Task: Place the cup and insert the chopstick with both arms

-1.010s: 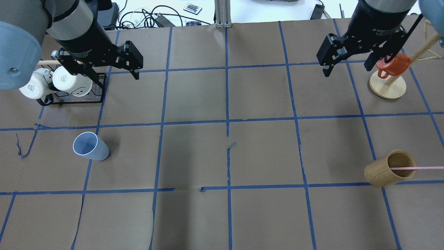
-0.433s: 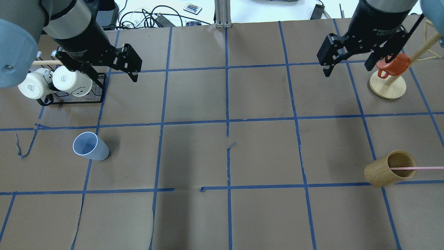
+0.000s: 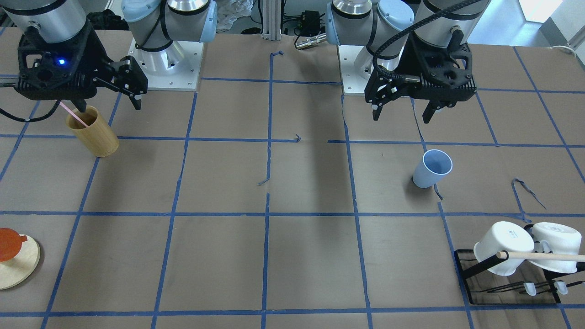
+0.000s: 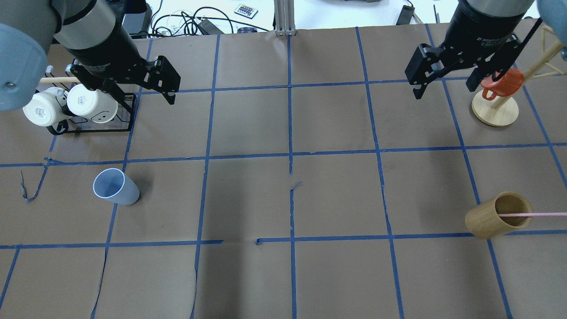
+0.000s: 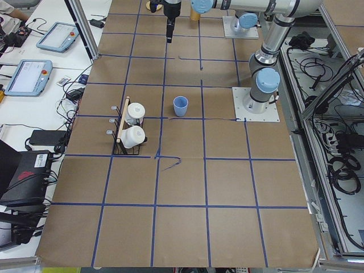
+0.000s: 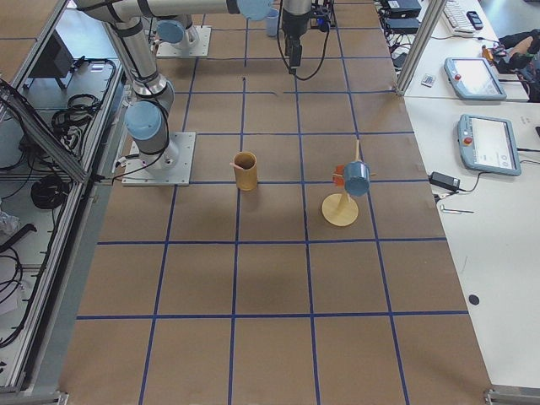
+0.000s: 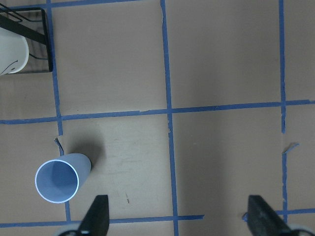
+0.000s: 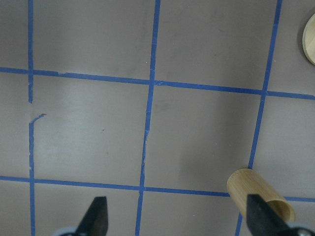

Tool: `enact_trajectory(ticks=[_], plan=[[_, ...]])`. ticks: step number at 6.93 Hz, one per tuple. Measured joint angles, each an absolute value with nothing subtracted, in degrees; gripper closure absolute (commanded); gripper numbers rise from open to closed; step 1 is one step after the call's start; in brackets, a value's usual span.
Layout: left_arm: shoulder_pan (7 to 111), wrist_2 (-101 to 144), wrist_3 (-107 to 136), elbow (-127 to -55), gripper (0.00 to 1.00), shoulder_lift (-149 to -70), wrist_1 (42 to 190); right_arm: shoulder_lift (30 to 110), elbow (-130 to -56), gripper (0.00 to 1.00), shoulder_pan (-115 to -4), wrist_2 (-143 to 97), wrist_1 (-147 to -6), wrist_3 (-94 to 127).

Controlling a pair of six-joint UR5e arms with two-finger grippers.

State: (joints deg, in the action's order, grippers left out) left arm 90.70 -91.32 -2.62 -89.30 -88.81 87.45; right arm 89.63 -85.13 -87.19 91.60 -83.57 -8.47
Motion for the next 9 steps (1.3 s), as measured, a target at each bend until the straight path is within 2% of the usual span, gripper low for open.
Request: enact_trajectory(ticks=[6,9], plan=[[89.6,-91.7,-5.0,-90.4,0.00,-88.2,87.6,90.0,-85.2,0.00,-87.2,91.4,-83.6,-8.5],[79.8,-91.9,-17.0,-94.9,0.05,-87.2,86.9,89.9,-85.3,0.00,-87.2,91.5,-83.5,-8.6]])
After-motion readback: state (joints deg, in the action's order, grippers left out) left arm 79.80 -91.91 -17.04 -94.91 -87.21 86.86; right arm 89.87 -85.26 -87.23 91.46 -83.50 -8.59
